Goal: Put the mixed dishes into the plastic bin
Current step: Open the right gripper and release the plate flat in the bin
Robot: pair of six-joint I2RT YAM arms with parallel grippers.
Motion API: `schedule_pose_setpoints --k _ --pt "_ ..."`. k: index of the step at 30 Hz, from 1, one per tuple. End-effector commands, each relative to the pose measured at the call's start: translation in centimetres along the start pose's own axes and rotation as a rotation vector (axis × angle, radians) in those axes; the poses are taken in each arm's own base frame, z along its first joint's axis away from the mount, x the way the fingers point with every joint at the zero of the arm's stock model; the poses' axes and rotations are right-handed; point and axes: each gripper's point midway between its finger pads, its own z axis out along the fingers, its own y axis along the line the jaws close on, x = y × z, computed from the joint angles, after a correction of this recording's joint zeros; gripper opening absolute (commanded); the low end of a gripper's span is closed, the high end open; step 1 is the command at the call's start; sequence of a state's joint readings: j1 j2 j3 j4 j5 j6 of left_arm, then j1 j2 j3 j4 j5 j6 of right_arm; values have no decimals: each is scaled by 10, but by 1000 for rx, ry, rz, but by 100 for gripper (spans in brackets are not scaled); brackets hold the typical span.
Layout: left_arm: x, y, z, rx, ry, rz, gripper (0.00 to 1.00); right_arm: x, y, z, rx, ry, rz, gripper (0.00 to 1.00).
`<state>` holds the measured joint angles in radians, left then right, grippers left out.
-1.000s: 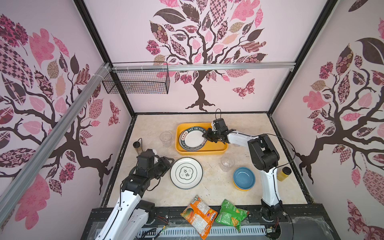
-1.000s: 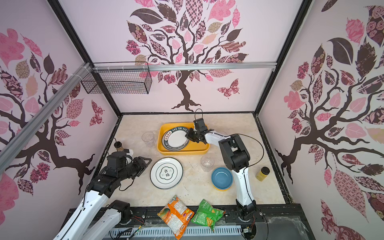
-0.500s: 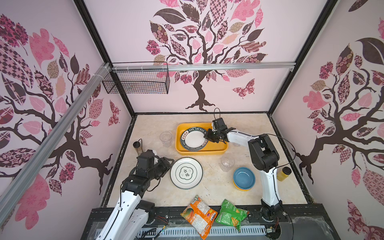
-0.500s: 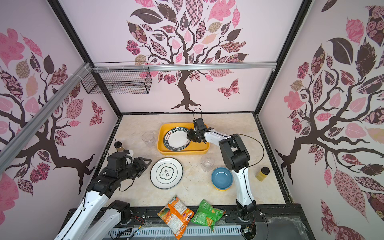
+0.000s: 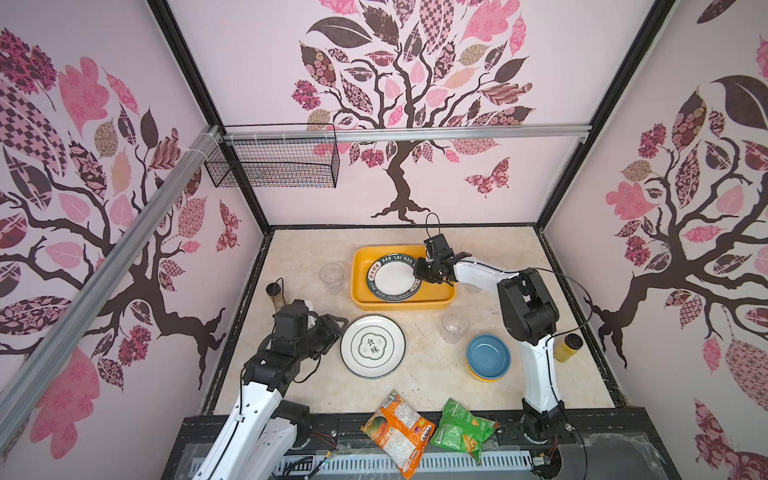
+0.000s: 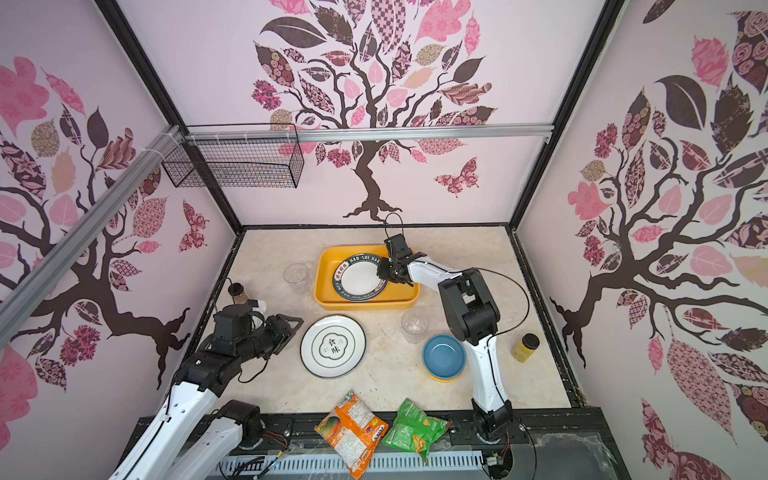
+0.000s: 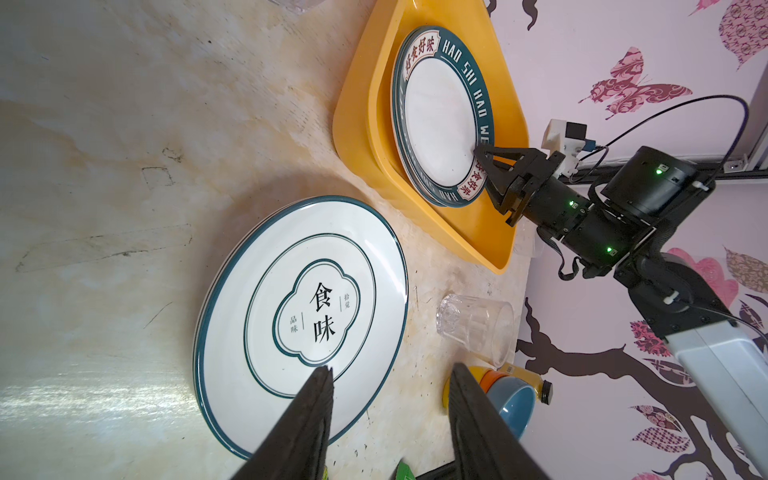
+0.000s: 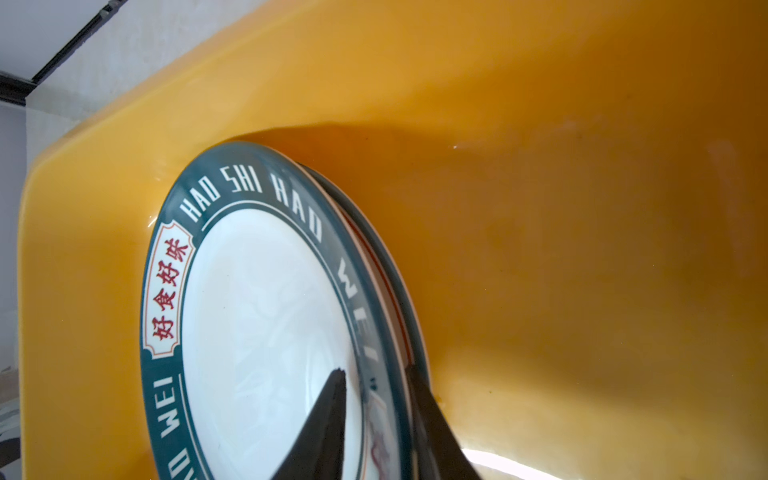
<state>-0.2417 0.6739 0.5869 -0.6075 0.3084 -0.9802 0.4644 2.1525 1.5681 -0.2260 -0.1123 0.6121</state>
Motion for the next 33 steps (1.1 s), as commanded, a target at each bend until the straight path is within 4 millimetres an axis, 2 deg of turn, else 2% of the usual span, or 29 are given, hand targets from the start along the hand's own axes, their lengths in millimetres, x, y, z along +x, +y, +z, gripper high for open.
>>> schedule_pose_setpoints --k 1,4,10,22,29,33 --pt "2 8 5 -6 6 -10 48 -23 5 -30 57 -65 -48 27" --pt "3 7 5 -6 8 -9 48 -26 1 -33 86 -75 -63 34" --pt "3 9 6 -7 8 -13 48 -35 -1 -43 127 -108 -103 39" --pt "5 11 10 -5 18 -24 48 -44 -12 -53 241 -130 -177 40" --pt "5 12 10 -9 19 -29 48 -33 -5 -36 169 -73 -150 47" --pt "6 13 10 -12 22 -29 48 -24 -7 -23 141 -31 -116 55"
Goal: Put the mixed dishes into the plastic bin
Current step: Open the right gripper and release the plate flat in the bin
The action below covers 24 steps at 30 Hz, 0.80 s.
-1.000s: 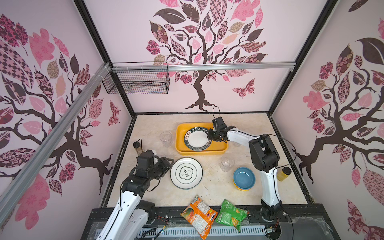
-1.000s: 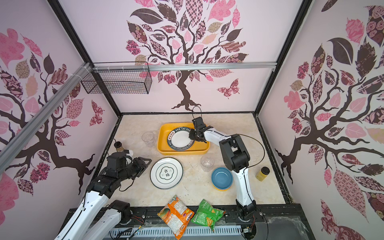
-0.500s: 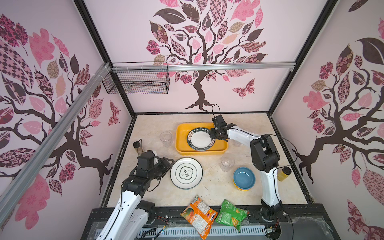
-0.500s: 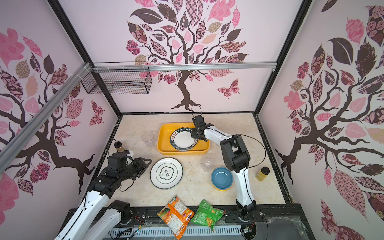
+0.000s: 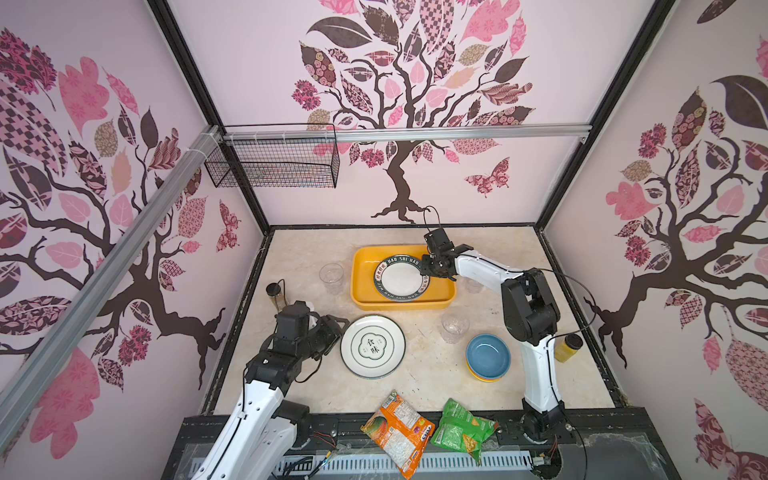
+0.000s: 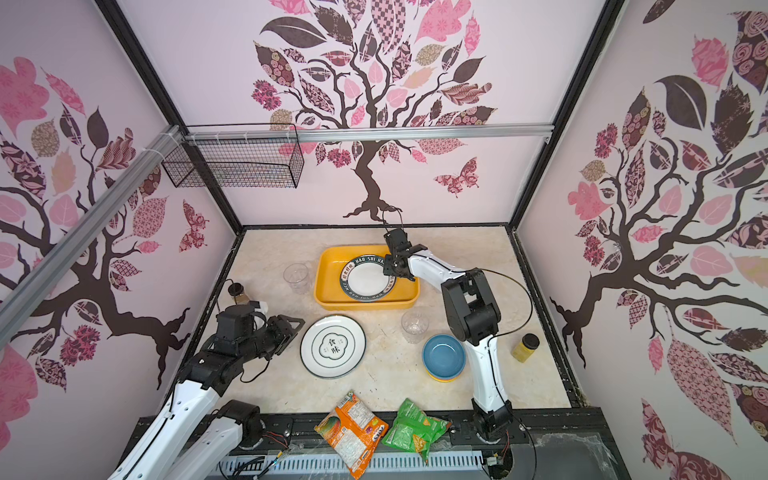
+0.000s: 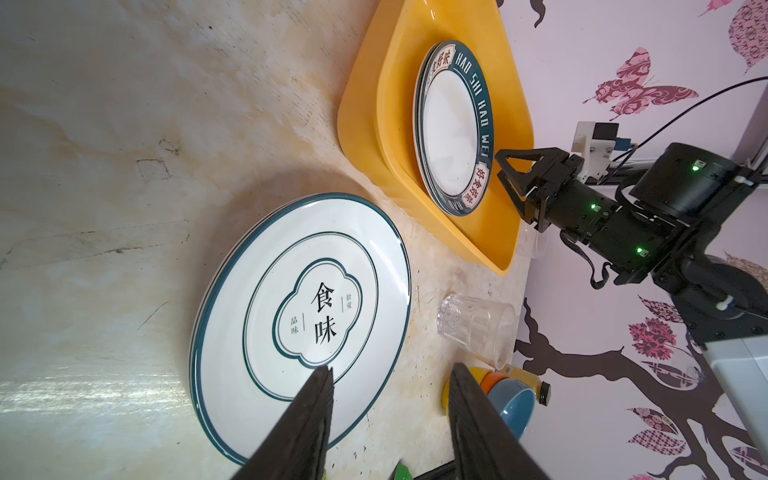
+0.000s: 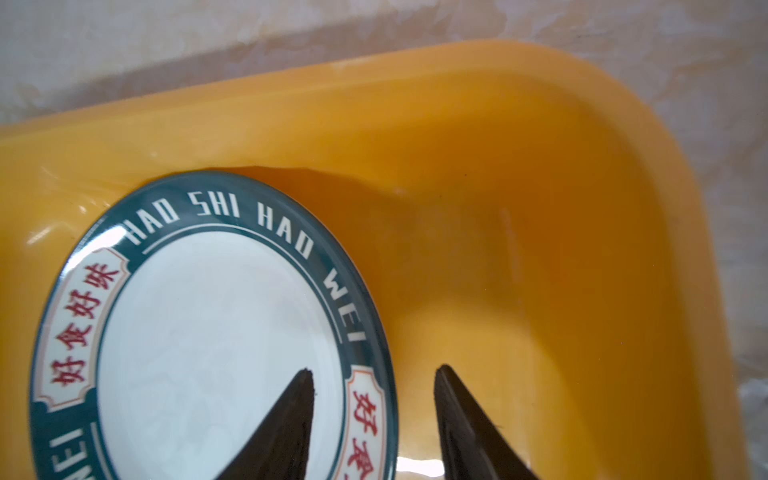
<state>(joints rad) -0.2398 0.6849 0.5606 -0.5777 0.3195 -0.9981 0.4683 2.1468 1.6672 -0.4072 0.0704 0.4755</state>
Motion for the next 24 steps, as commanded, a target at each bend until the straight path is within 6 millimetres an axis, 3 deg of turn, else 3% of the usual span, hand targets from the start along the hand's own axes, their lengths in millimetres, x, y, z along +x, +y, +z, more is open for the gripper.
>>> schedule_pose_setpoints --k 1,16,24 --pt "3 9 3 -12 7 -8 48 -4 11 -2 -61 20 32 56" --pt "2 16 4 -18 11 -29 48 10 8 19 -78 80 69 69" --pt "3 19 5 -23 11 -37 47 19 17 28 -128 129 69 69"
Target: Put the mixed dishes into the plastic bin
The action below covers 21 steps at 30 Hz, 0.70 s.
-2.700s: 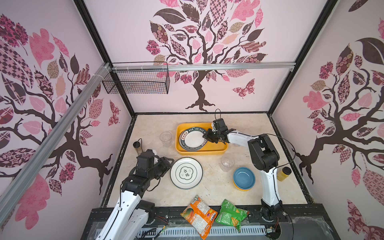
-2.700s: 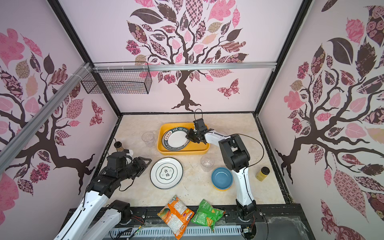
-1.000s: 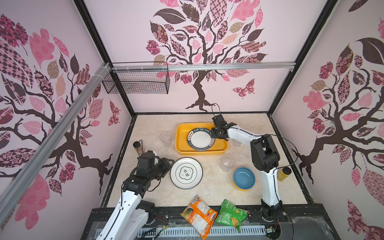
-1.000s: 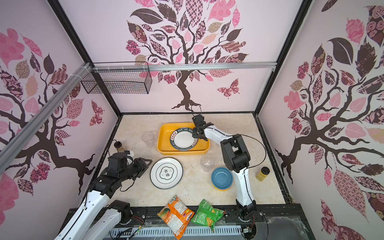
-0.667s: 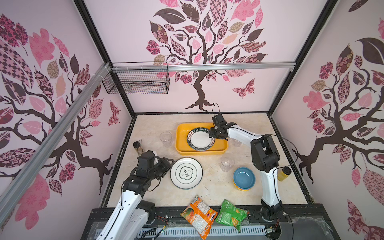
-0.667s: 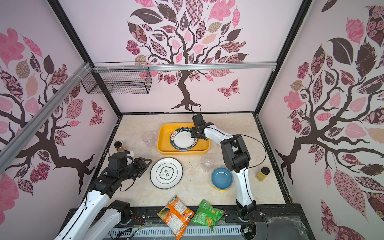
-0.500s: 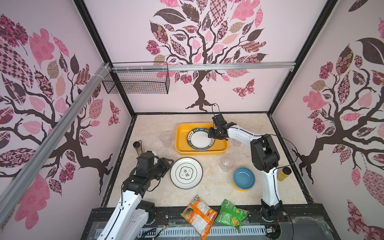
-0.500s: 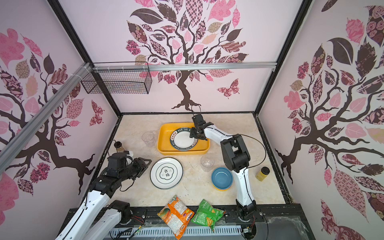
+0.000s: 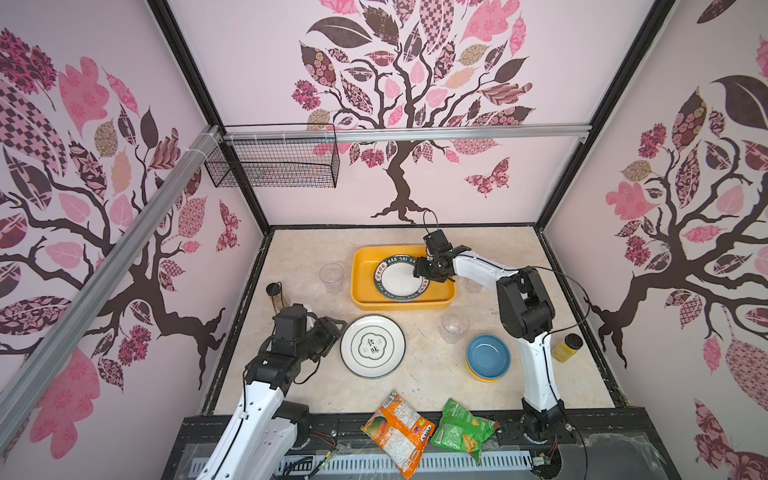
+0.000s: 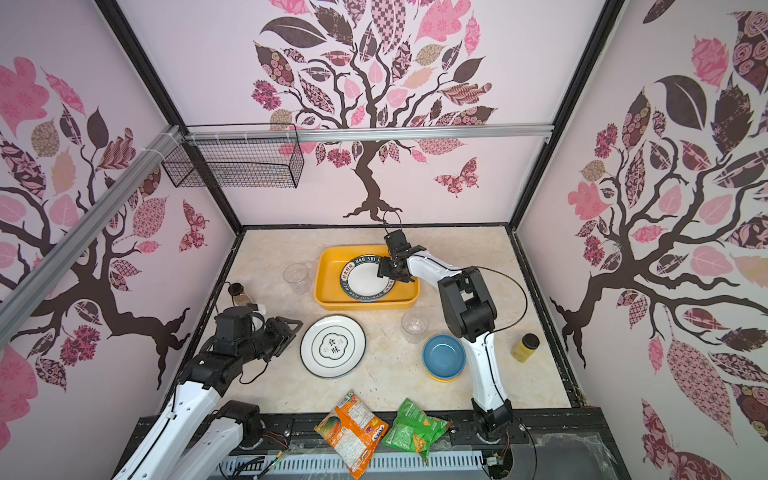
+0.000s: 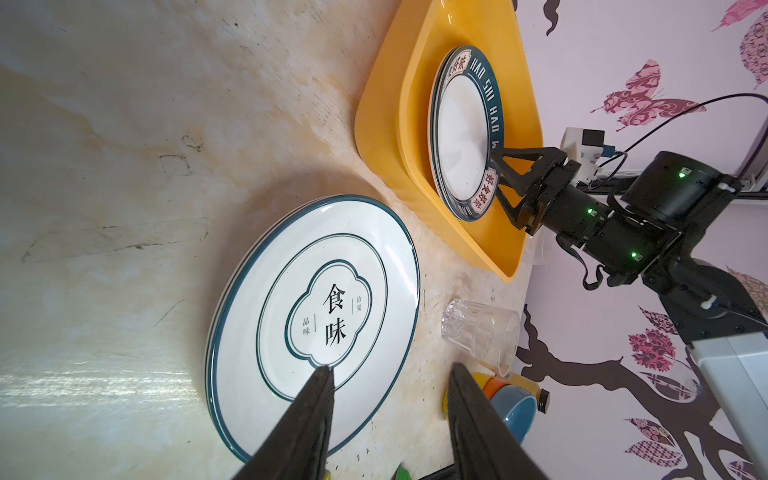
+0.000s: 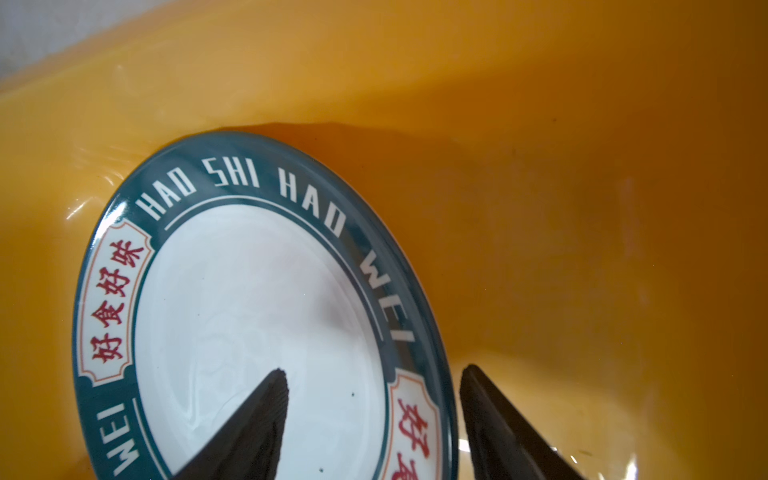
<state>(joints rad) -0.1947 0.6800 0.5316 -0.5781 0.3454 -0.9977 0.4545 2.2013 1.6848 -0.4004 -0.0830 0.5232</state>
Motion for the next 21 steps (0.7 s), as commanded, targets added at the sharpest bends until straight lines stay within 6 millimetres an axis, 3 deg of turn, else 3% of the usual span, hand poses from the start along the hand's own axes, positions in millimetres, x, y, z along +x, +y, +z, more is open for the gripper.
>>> schedule_pose_setpoints --k 1,21 --pt "4 7 3 -7 11 -2 48 1 5 11 -29 31 11 69" --pt "5 11 4 -14 16 -9 48 11 61 12 -186 73 -52 66"
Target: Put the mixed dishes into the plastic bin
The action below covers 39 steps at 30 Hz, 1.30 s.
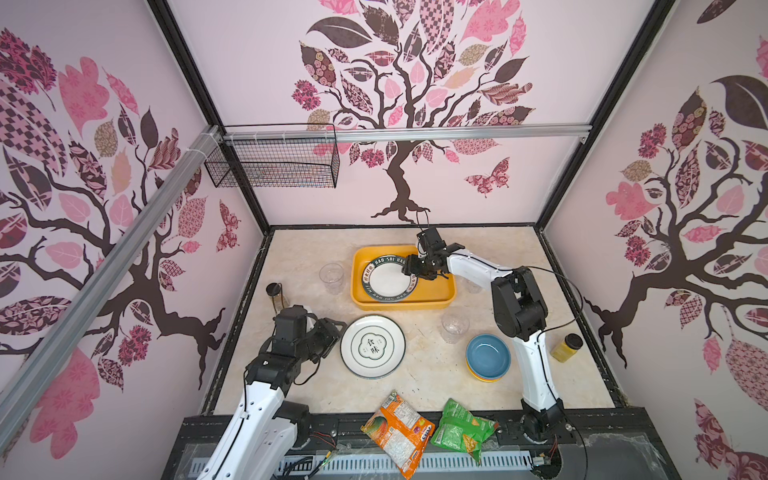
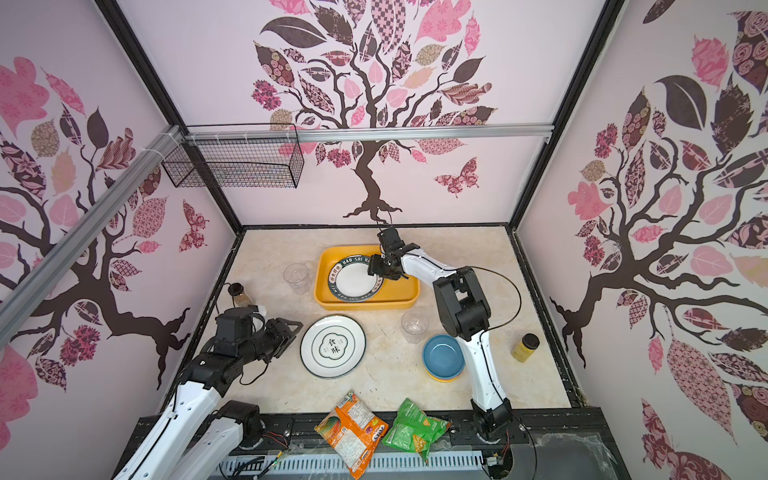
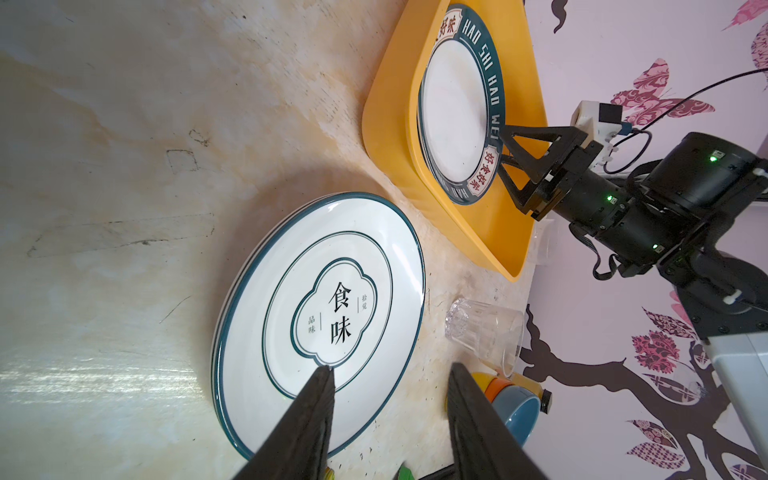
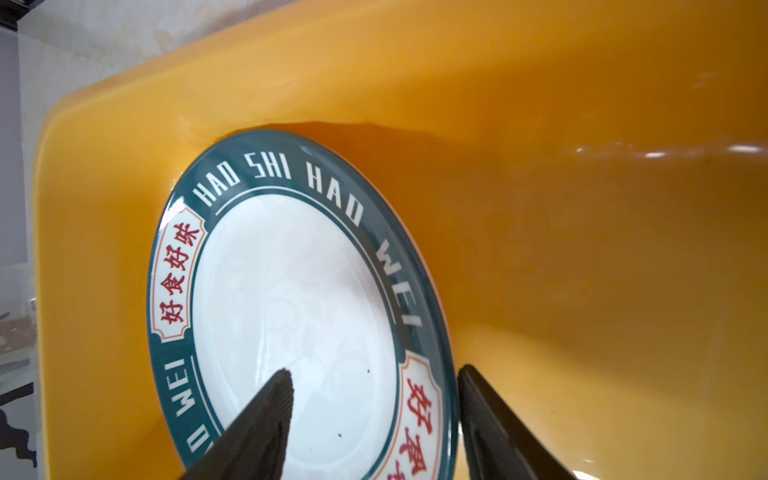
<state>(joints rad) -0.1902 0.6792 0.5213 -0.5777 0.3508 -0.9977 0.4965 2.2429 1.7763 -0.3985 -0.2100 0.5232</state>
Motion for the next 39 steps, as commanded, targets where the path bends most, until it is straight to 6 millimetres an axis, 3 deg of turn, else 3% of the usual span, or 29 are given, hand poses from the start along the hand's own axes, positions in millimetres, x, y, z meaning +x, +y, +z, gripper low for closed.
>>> schedule_pose_setpoints --k 1,7,12,16,22,27,31,36,39 --pt "3 6 2 -5 7 -2 48 5 8 13 -31 30 -6 66" --pt "3 8 2 -14 10 -1 48 -2 0 -2 37 -12 -16 66" --pt "7 15 1 -80 45 25 48 -13 -5 -44 104 -107 -47 65" --pt "13 26 1 -161 103 53 48 -6 3 -79 89 -127 -75 63" --pt "22 38 -1 -228 165 74 49 29 23 -122 32 -127 -157 57" --pt "27 46 1 -252 183 45 51 77 47 -147 -68 -80 -236 49" --pt "32 54 5 -294 210 37 52 118 60 -149 -128 2 -285 46" --pt "42 62 14 -344 254 50 53 170 71 -131 -113 106 -389 47" --pt "47 66 20 -359 276 50 54 187 71 -119 -98 149 -418 50"
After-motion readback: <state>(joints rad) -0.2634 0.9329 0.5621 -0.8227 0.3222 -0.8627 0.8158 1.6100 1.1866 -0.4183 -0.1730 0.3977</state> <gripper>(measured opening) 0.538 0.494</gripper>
